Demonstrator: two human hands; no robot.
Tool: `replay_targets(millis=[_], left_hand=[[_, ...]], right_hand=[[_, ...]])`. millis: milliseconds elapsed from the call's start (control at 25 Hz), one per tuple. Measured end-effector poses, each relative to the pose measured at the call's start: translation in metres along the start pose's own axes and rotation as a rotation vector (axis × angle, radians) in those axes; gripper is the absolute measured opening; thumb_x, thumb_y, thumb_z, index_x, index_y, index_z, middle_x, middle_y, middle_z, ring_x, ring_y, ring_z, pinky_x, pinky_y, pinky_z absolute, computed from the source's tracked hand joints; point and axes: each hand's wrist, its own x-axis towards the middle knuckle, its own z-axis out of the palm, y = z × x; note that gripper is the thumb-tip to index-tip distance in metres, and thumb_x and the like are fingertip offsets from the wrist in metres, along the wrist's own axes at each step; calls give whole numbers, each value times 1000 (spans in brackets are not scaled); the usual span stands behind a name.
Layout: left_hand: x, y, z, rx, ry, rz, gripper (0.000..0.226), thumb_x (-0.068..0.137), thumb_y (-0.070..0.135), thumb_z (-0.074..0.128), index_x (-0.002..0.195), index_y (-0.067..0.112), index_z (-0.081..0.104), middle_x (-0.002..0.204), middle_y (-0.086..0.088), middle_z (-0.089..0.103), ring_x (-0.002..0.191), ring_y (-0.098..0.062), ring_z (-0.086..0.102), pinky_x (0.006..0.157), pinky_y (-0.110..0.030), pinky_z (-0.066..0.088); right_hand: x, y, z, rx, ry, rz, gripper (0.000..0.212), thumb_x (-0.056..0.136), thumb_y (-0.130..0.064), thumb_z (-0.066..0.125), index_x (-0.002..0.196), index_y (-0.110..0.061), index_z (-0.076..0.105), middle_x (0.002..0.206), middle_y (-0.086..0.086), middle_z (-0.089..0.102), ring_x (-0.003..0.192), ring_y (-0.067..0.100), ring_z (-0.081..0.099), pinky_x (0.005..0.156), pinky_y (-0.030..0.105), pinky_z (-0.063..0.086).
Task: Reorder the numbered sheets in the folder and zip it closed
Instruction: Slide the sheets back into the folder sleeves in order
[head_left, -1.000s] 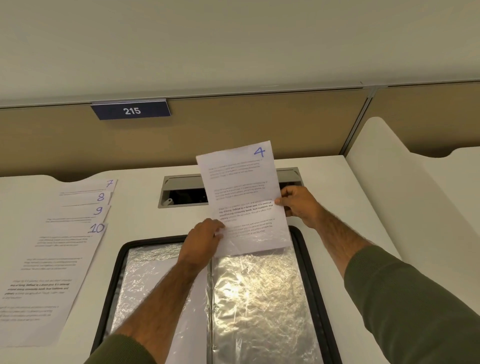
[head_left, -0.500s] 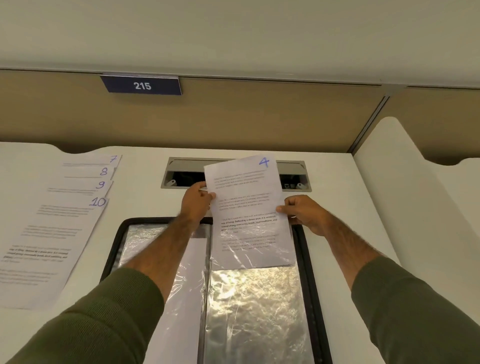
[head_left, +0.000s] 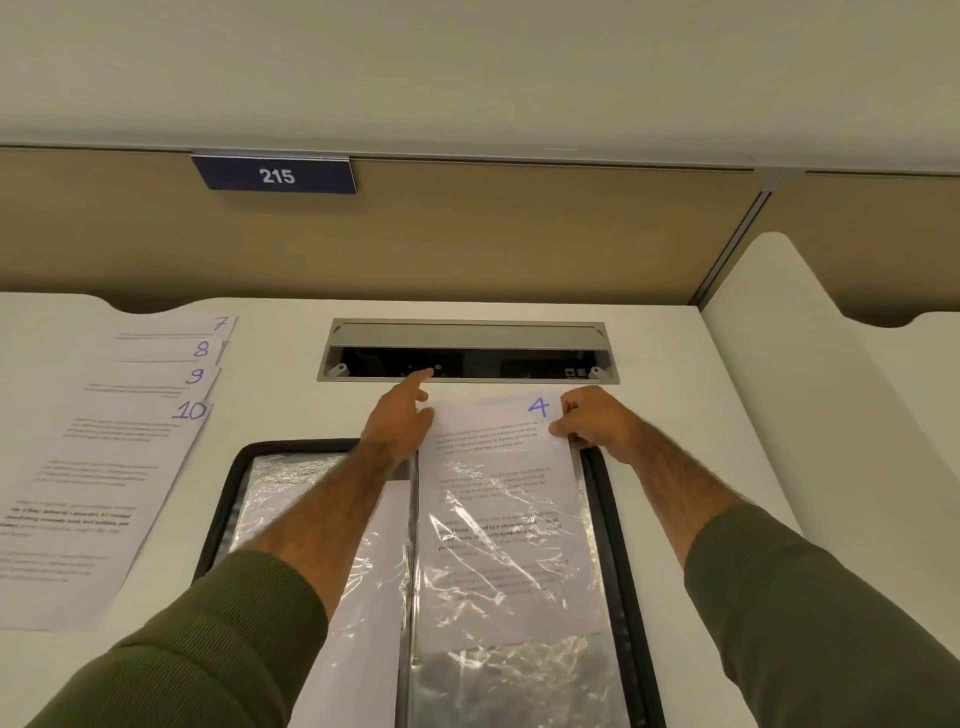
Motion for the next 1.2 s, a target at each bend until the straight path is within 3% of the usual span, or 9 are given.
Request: replay_targets(millis=[80,160,280,400,520,640,720,920,1200], left_hand=[[1,-3,2,187,-45,80,45,101,17,53,143,32,51,141,1,55,127,-23,53,108,-46,47],[-3,-4,8,352,-109,149,43,99,17,49,139,30,56,142,2,55,128,-22,50,112,-42,39],[-10,-1,14,456,-122,216,44,96,15,48,136,30,59,137,1,58,125,-22,48,111,-40,36],[-18,2,19,477,-110,243,44,91,11,47,125,31,67,128,3,62,120,-20,51,108,-40,37],[-28,-1,22,478,-118,252,38,86,10,52,109,32,73,127,5,62,123,-21,52,110,-42,38],[-39,-7,23,489,-136,261,36,88,15,56,116,32,69,150,5,45,144,-20,31,123,-44,19],[-46,-6,22,488,-123,276,36,90,17,56,121,32,67,158,4,35,150,-20,19,125,-43,9],[-54,-2,25,437,-128,282,29,92,18,54,114,32,67,158,3,36,150,-18,19,125,-46,9],[-57,4,32,480,-163,256,40,88,15,57,123,35,61,162,3,29,152,-18,13,126,-47,4]], right_hand=[[-1,7,-3,-15,-46,30,17,87,-1,73,96,-4,60,112,17,70,96,30,71,82,43,63],[-3,10,-2,45,-56,27,40,88,-1,72,125,-10,59,119,12,67,102,28,69,79,40,63],[-12,10,3,-16,8,-124,51,92,-4,68,137,-24,54,109,-1,58,106,22,60,73,23,56],[-17,14,7,-53,68,-195,37,93,-7,66,128,-20,63,89,-1,60,89,18,60,68,17,47],[-26,19,12,-86,68,-193,15,96,-14,64,109,-12,73,97,0,66,97,18,63,80,23,50],[-34,22,16,-54,82,-179,19,98,-24,63,101,-8,73,105,2,69,102,17,63,91,32,52],[-39,25,18,-51,97,-176,17,98,-25,63,97,-10,72,103,2,69,100,17,63,90,31,52],[-50,34,20,-22,114,-165,4,94,-12,67,95,-15,70,103,1,68,100,17,62,78,21,47],[-53,37,23,-81,112,-144,8,92,-11,69,100,-12,71,100,0,65,98,17,60,79,24,49]])
